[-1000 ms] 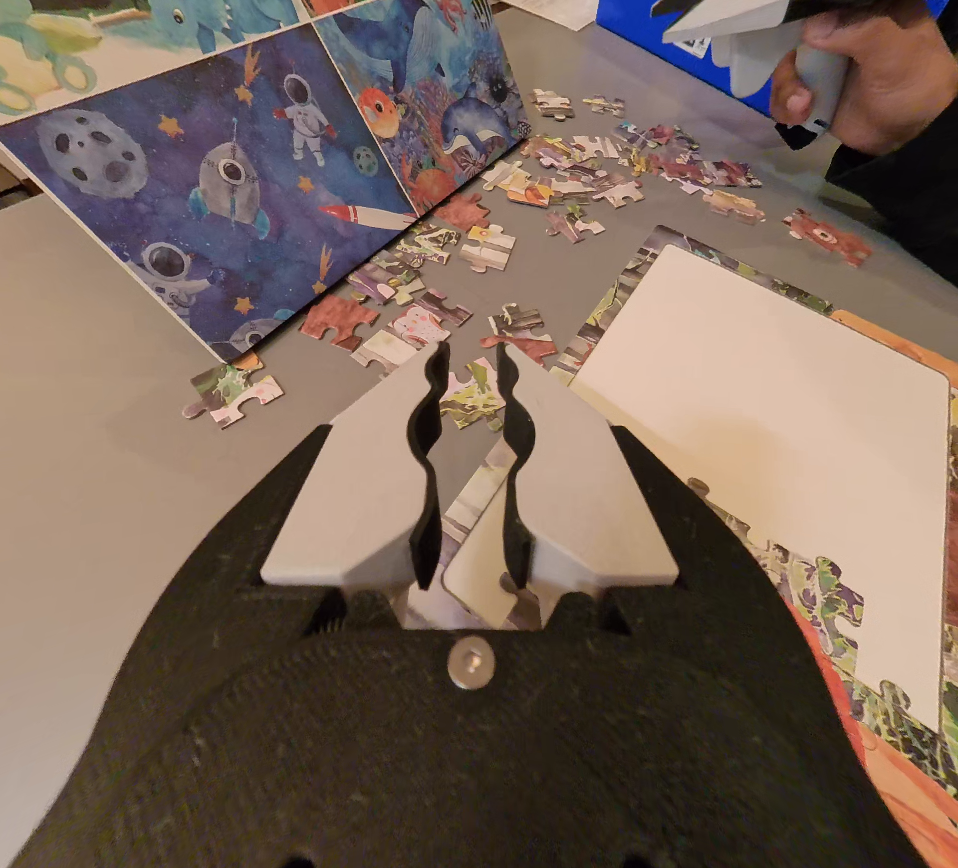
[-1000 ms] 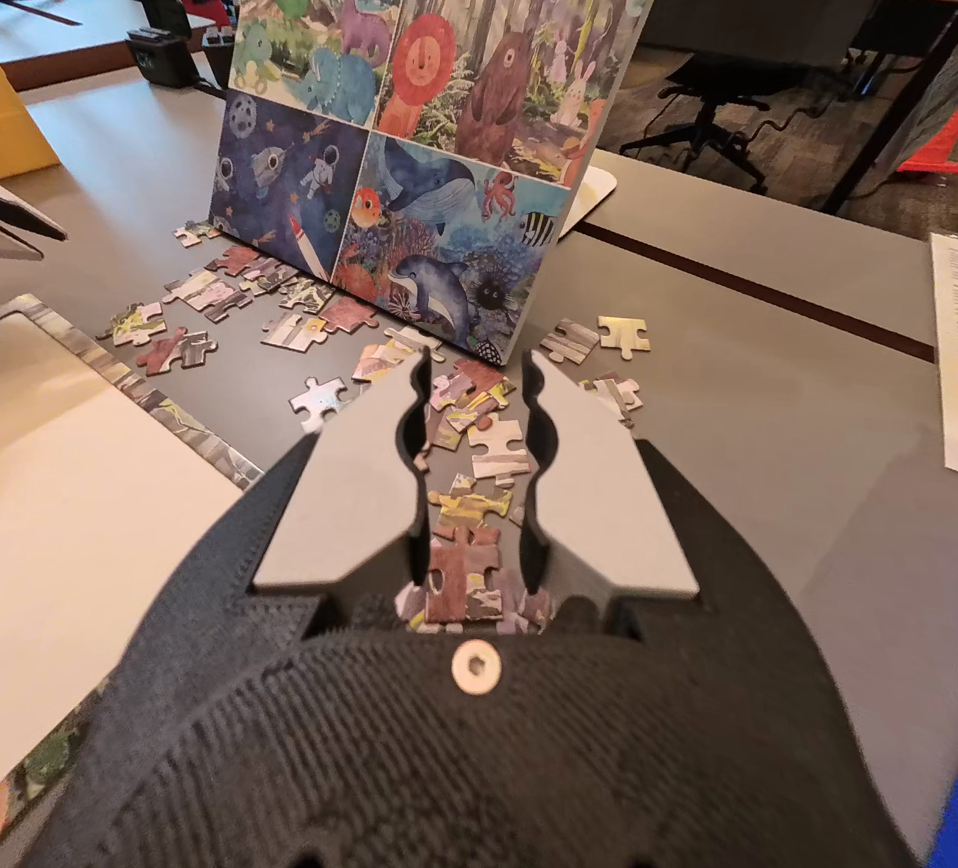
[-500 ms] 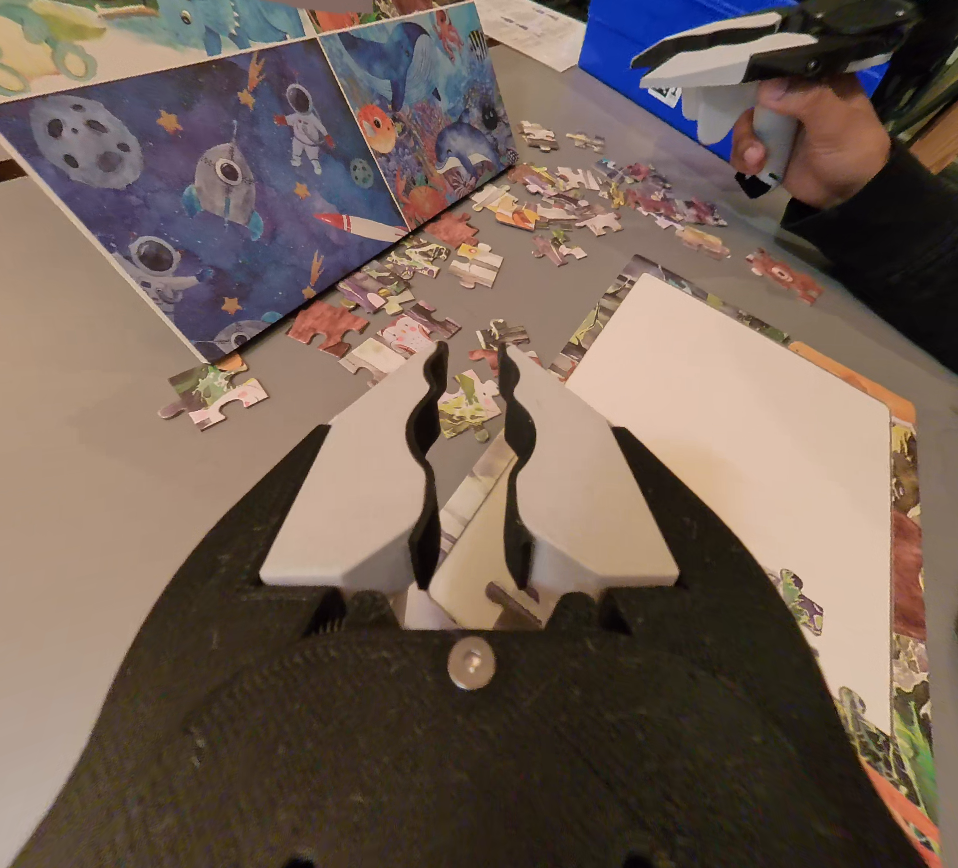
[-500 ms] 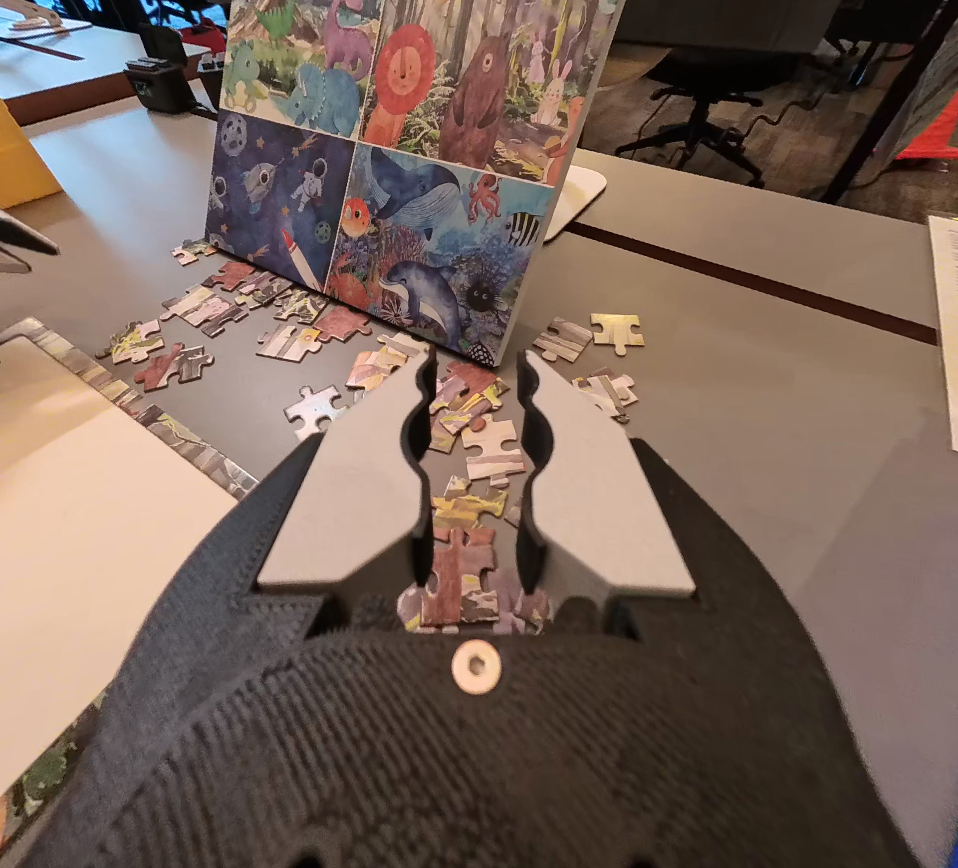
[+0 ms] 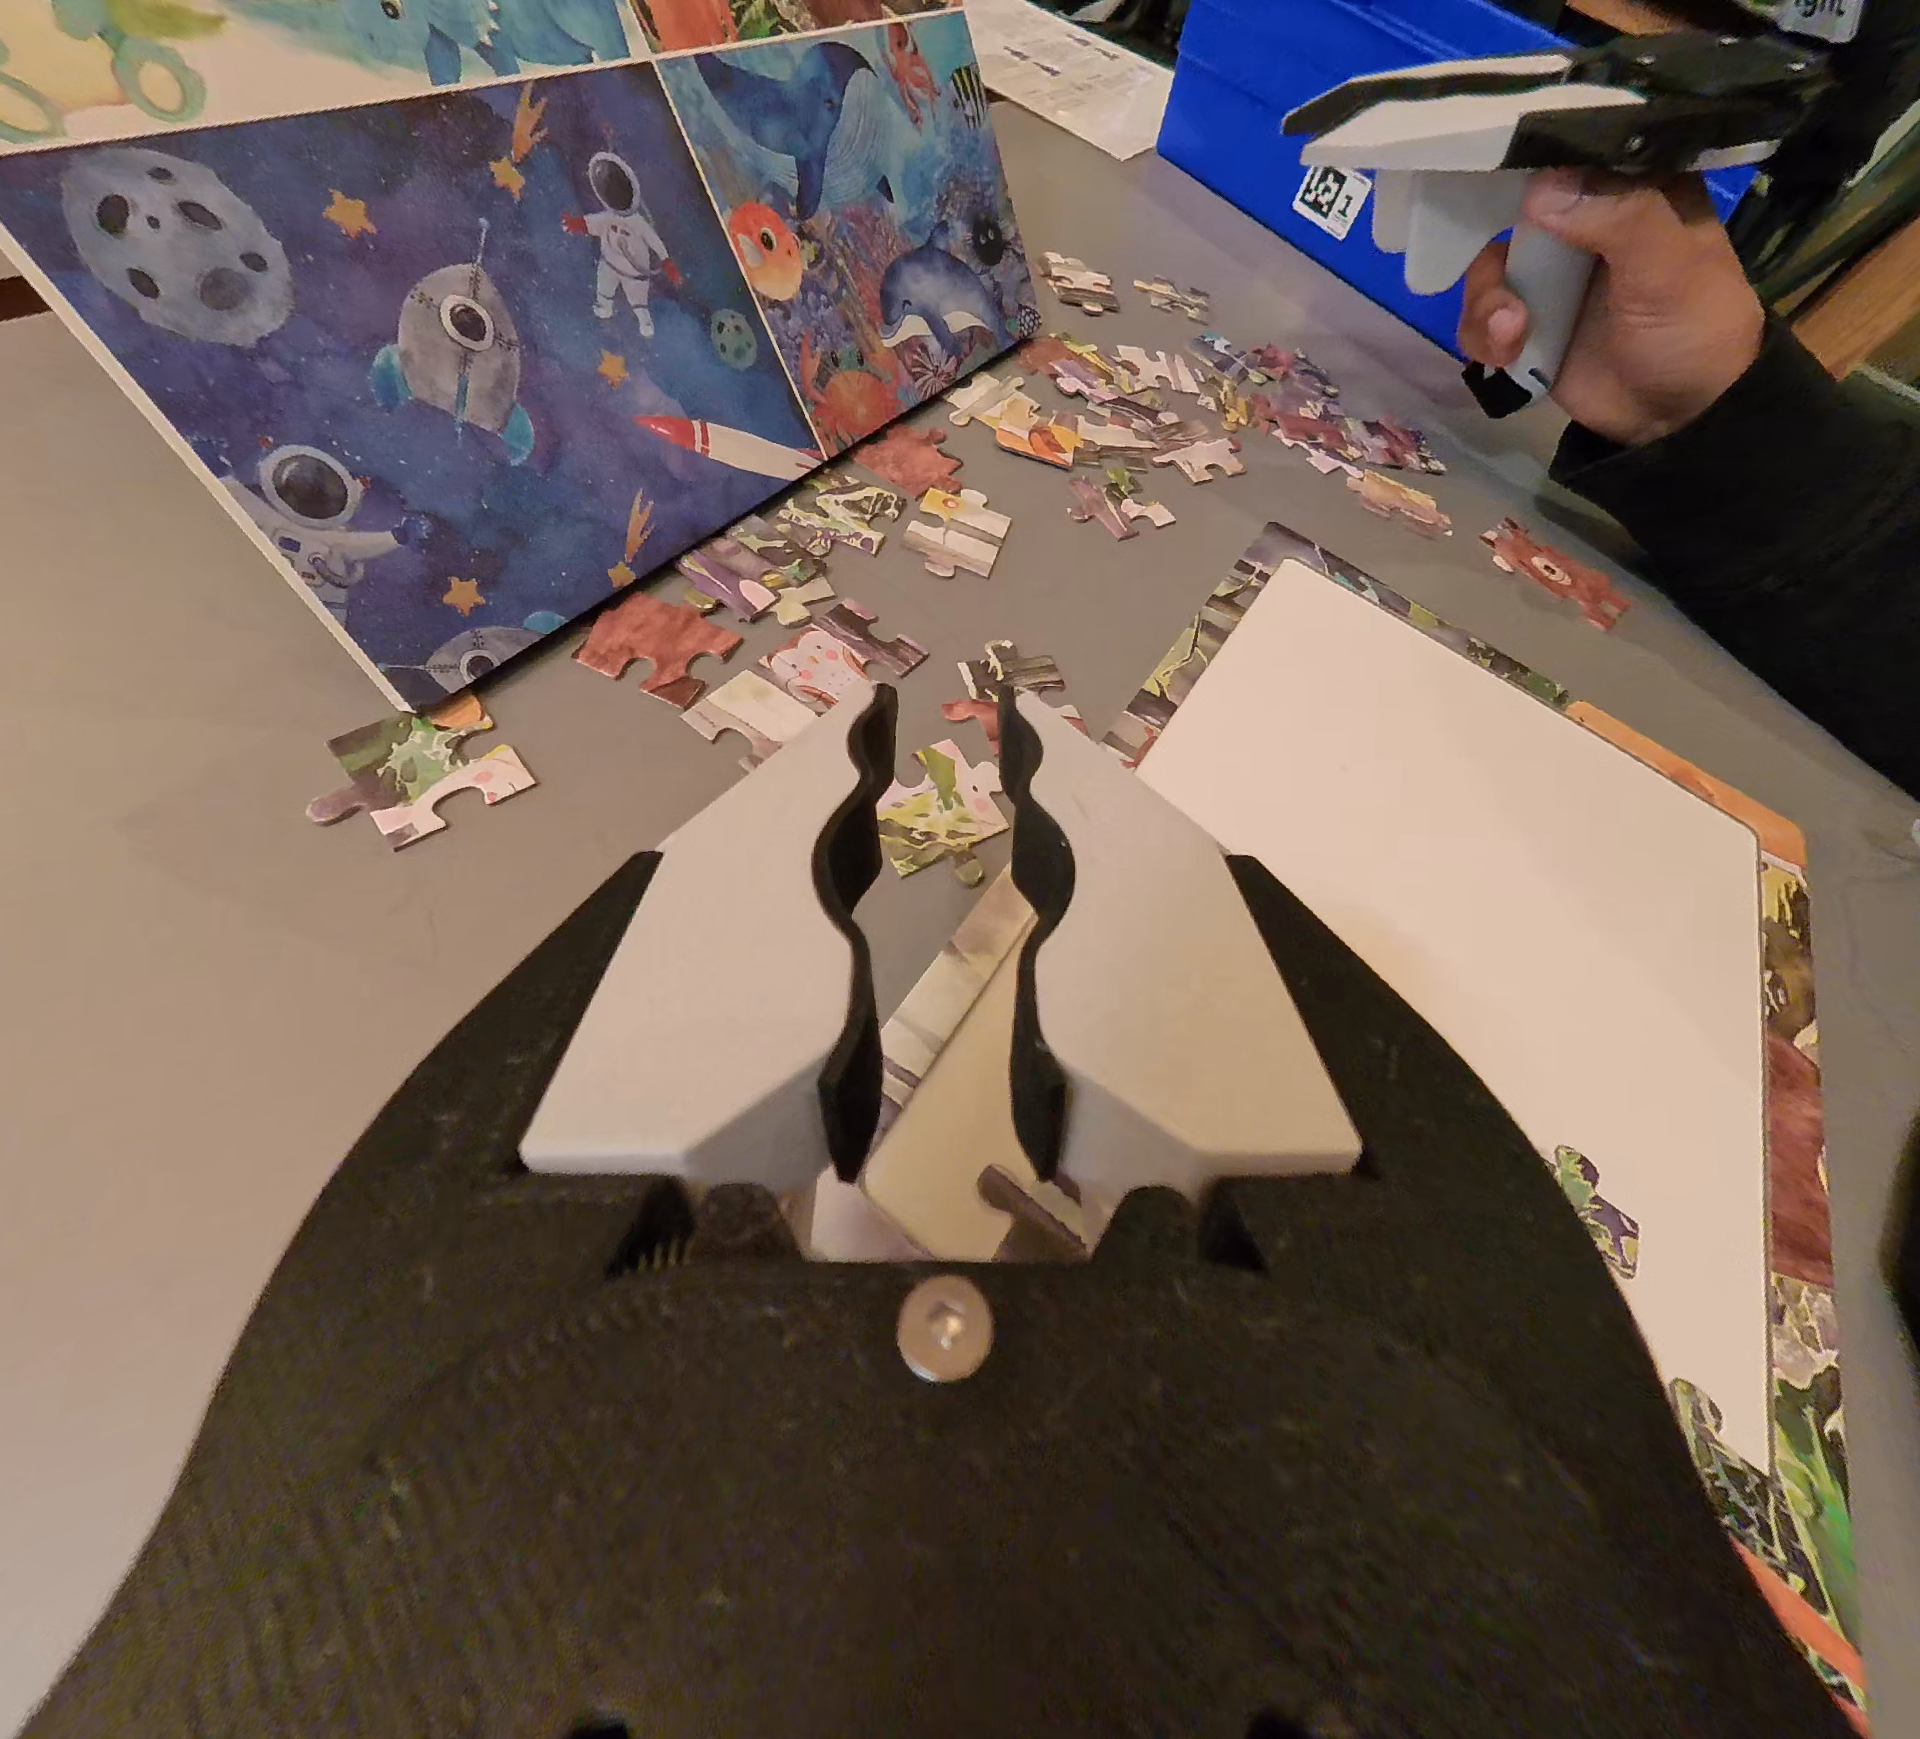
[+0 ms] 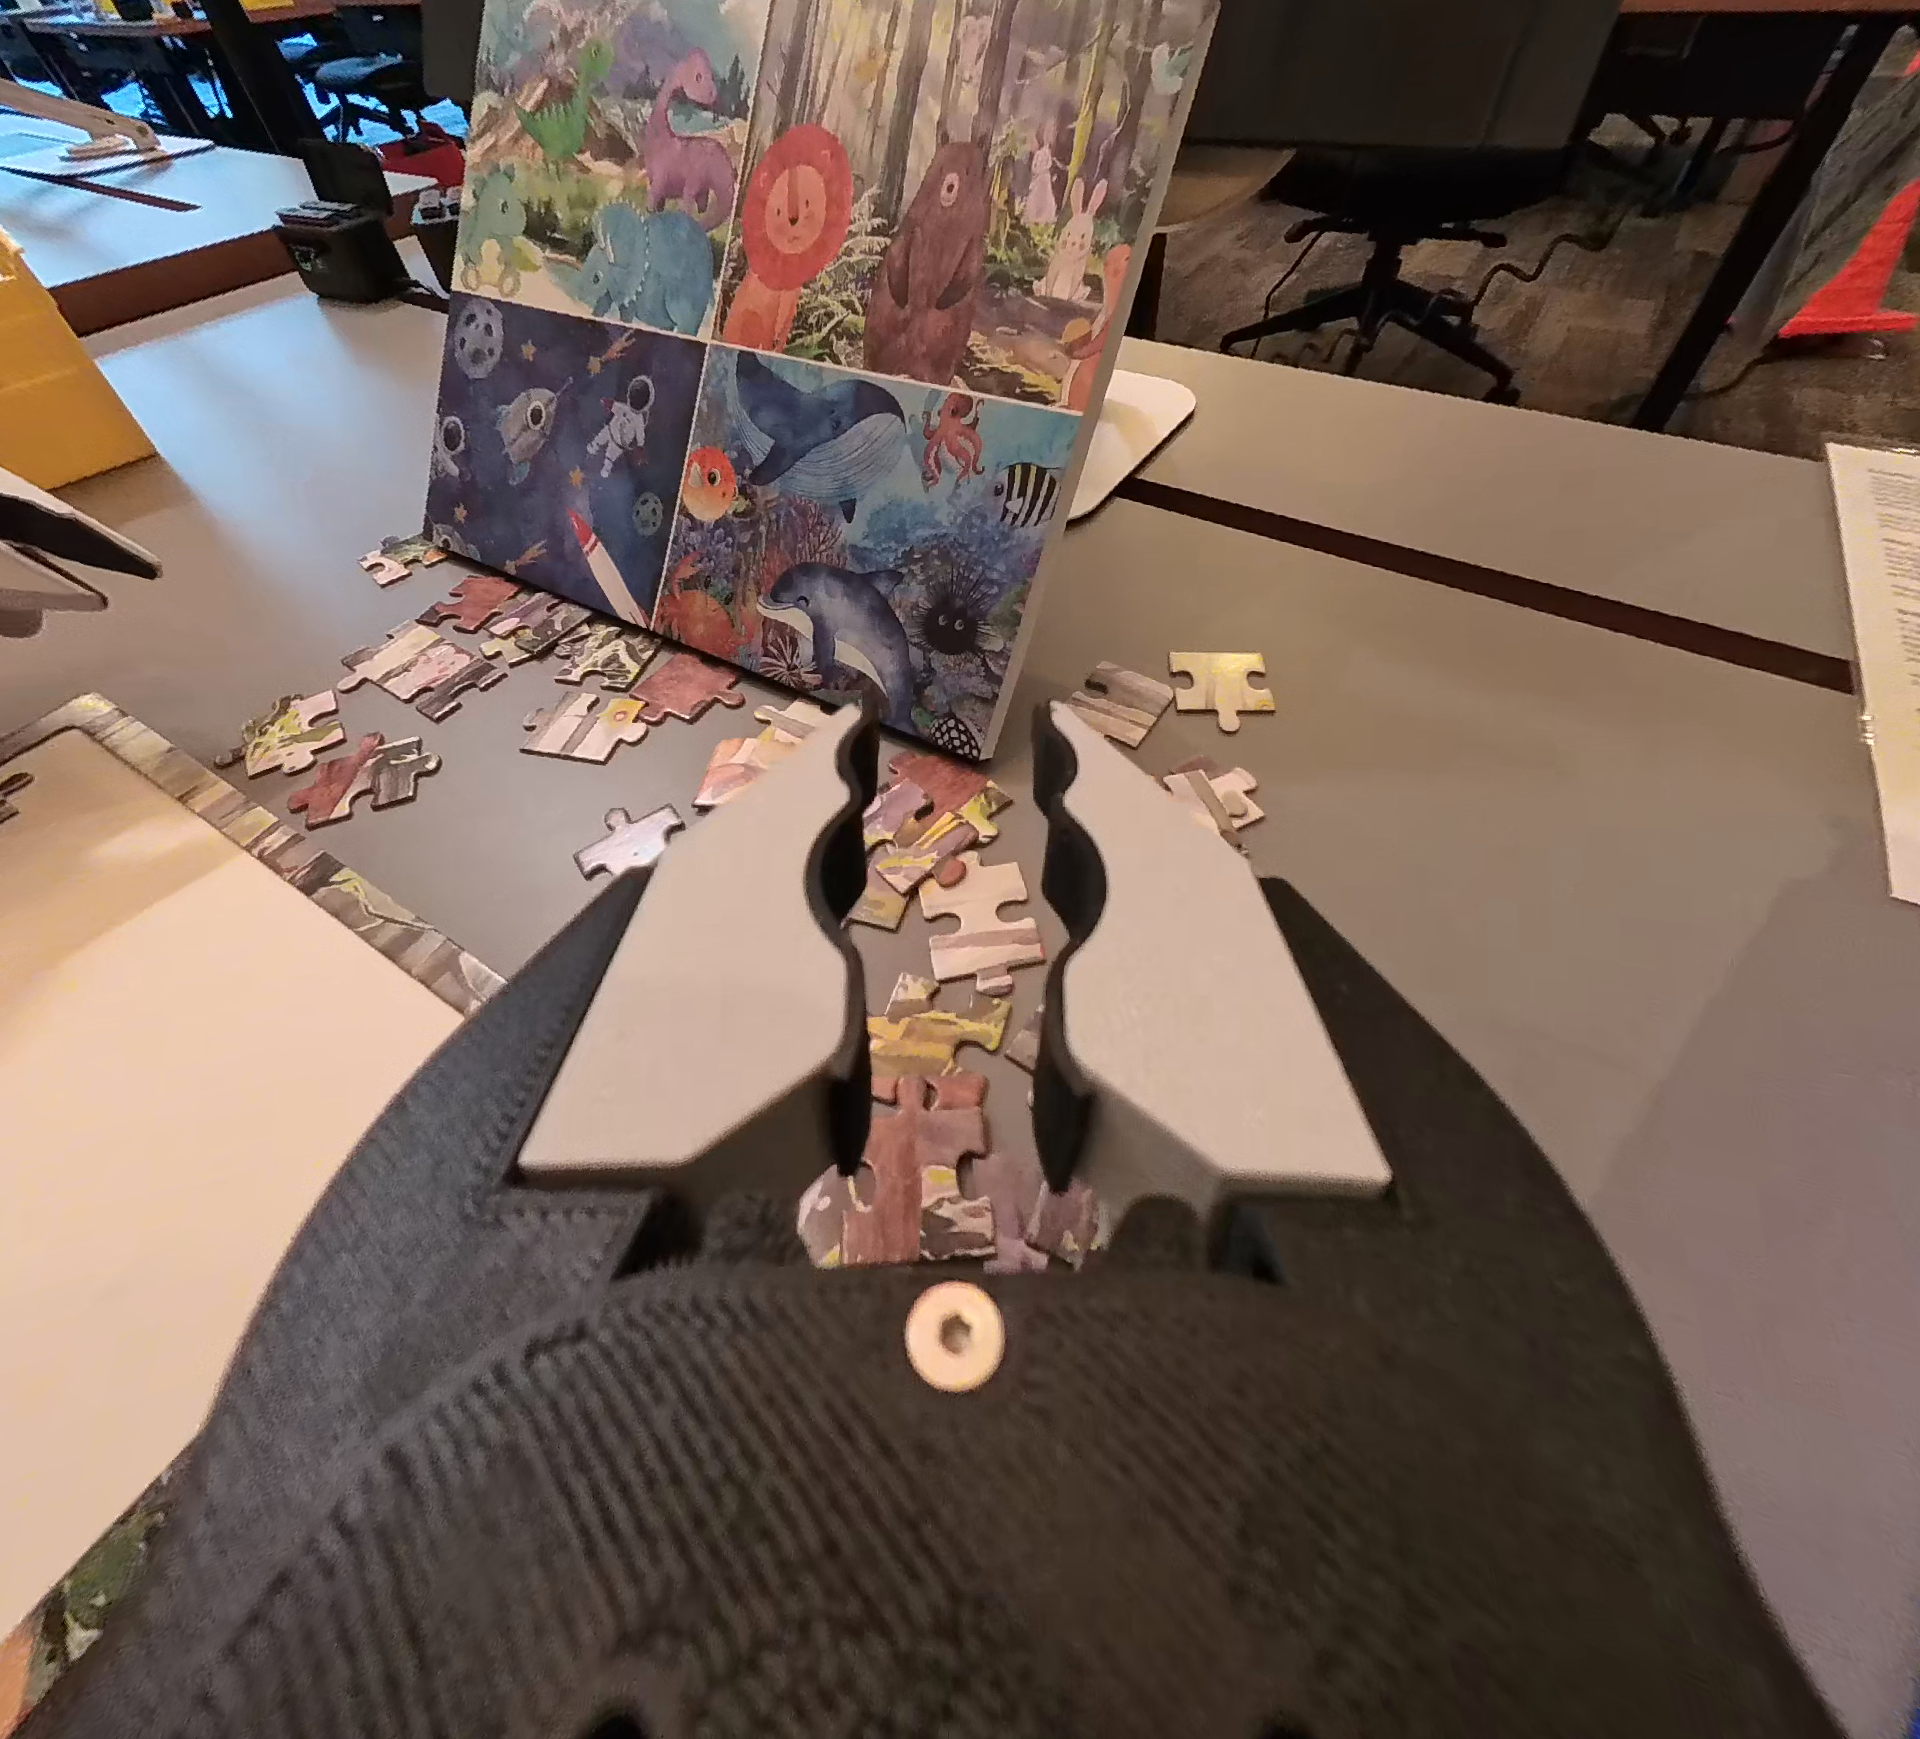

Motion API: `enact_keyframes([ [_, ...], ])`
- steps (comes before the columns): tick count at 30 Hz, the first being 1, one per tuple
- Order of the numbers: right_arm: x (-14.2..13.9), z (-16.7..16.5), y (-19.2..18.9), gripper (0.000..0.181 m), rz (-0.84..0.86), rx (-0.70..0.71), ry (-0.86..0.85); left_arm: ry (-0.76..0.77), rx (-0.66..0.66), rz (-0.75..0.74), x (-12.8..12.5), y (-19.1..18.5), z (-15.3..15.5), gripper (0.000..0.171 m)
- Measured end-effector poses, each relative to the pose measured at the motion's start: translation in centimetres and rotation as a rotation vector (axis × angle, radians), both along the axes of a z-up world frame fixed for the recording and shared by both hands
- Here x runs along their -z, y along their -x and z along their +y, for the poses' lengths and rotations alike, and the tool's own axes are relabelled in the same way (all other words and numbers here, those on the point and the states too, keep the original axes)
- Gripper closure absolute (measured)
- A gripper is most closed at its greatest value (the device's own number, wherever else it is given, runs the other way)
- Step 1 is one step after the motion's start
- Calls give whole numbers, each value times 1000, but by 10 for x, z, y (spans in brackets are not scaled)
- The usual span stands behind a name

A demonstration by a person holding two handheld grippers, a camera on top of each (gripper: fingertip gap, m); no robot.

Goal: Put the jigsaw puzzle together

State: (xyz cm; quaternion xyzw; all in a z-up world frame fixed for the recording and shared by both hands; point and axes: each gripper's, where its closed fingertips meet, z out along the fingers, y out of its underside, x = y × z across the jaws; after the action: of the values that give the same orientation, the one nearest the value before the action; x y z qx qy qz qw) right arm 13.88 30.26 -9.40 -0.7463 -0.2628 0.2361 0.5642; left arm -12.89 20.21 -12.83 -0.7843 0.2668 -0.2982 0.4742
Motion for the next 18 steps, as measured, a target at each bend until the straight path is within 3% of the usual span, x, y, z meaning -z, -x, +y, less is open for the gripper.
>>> enact_keyframes([
  [18, -14, -2, -6, 155, 23, 23, -53, 7, 22, 17, 5, -5, -2, 154],
])
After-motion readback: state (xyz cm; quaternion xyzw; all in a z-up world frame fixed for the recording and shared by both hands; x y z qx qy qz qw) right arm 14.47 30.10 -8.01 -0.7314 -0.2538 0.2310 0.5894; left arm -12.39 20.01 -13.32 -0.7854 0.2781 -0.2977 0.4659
